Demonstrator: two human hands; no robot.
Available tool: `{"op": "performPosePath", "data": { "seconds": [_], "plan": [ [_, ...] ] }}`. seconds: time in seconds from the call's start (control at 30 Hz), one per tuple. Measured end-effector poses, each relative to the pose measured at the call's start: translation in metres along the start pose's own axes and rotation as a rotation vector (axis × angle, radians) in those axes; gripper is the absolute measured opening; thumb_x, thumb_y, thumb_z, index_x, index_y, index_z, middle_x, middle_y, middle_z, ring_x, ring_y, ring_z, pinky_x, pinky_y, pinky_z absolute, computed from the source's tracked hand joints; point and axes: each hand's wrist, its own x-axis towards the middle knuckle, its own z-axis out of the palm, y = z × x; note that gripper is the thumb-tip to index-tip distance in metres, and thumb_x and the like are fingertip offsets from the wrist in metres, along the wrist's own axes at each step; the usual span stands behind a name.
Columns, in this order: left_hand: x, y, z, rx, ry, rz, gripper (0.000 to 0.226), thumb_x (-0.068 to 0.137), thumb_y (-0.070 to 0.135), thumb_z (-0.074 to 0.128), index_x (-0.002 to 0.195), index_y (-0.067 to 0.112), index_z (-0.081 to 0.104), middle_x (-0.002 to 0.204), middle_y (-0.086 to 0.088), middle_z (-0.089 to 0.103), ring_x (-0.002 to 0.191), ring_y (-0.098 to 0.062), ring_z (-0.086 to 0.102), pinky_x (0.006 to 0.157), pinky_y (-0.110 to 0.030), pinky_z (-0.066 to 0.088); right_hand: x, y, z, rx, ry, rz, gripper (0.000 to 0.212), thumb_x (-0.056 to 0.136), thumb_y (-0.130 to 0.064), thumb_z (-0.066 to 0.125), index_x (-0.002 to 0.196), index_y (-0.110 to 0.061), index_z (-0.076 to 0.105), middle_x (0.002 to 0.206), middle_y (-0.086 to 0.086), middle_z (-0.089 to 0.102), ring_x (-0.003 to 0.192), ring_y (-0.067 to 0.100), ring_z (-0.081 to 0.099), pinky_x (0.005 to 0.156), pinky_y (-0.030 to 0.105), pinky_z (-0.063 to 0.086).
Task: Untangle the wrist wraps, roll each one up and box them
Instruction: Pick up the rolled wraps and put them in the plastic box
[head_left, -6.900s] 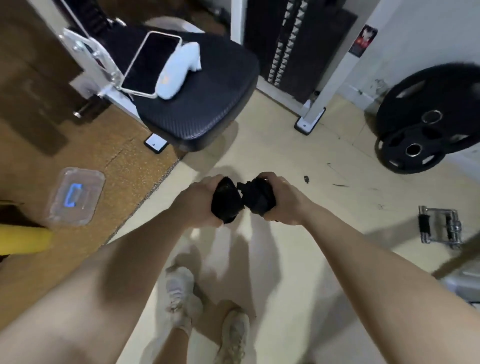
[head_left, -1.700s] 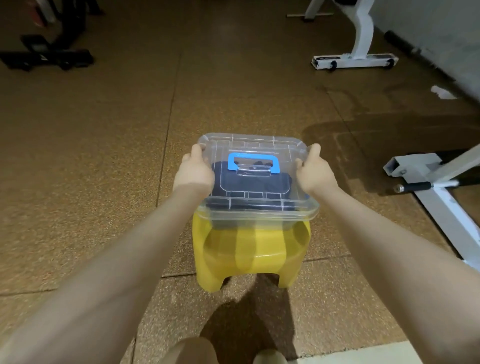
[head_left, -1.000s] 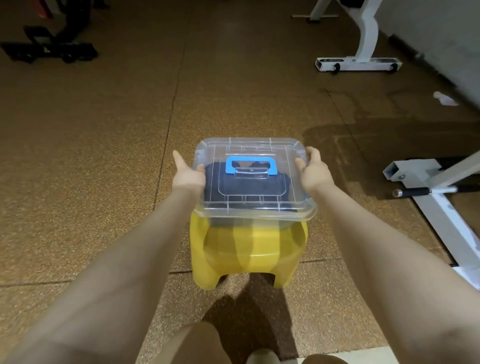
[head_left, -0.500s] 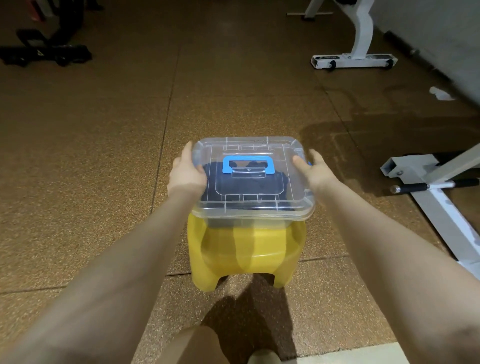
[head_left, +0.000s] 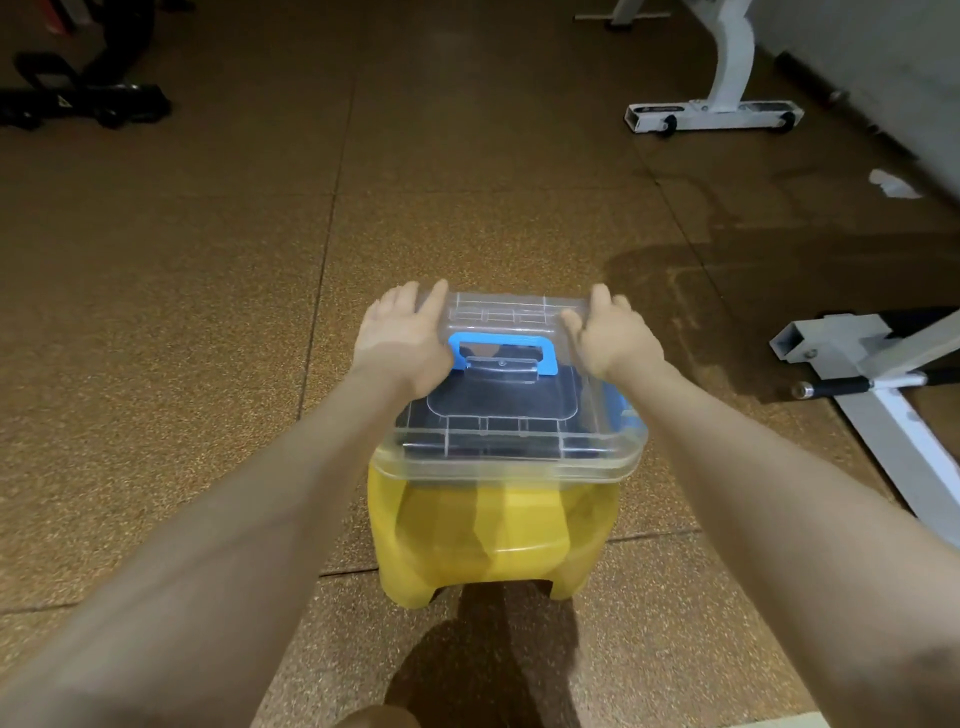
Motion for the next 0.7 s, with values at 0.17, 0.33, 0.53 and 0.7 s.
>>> {"op": "performPosePath", "data": {
  "seconds": [0.17, 0.33, 0.53, 0.7],
  "plan": [
    [0.006, -0.004, 0.013, 0.012, 0.002, 0.020, 0.073, 0.091, 0.065, 0.034, 0.152, 0.029, 0.016, 0.153, -0.013, 0.017, 0.142, -0.029, 0.012, 0.116, -0.042, 0.014, 0.004, -0.004, 0.003, -0.111, -0.021, -0.126, 0.043, 0.100, -0.032, 0.027, 0.140, -0.016, 0.033, 0.140, 0.012, 0.036, 0.123, 0.033, 0.035, 0.094, 0.045, 0.037],
    [0.008, -0.011, 0.020, -0.022, 0.056, 0.093, 0.072, 0.090, 0.064, 0.039, 0.150, 0.027, 0.021, 0.155, -0.006, 0.023, 0.143, -0.025, 0.015, 0.112, -0.041, 0.024, -0.002, -0.003, 0.011, -0.144, -0.018, -0.082, 0.063, 0.093, -0.060, 0.034, 0.138, -0.016, 0.031, 0.142, 0.010, 0.032, 0.126, 0.035, 0.032, 0.092, 0.047, 0.040],
    [0.008, -0.010, 0.024, 0.053, 0.138, 0.101, 0.067, 0.094, 0.058, 0.036, 0.148, 0.021, 0.028, 0.153, -0.011, 0.027, 0.144, -0.028, 0.017, 0.117, -0.043, 0.008, 0.002, 0.004, 0.013, 0.047, 0.044, -0.085, 0.048, 0.096, -0.050, 0.038, 0.135, -0.023, 0.041, 0.136, 0.008, 0.040, 0.121, 0.034, 0.041, 0.094, 0.045, 0.040],
    [-0.009, 0.003, 0.017, 0.043, 0.115, 0.557, 0.075, 0.083, 0.065, 0.028, 0.125, 0.012, 0.060, 0.135, -0.005, 0.055, 0.116, -0.031, 0.056, 0.094, -0.039, 0.042, -0.002, 0.008, 0.017, 0.151, 0.048, -0.010, 0.056, 0.093, -0.059, 0.040, 0.144, -0.035, 0.034, 0.144, 0.008, 0.036, 0.125, 0.032, 0.044, 0.099, 0.050, 0.042]
  ]
}}
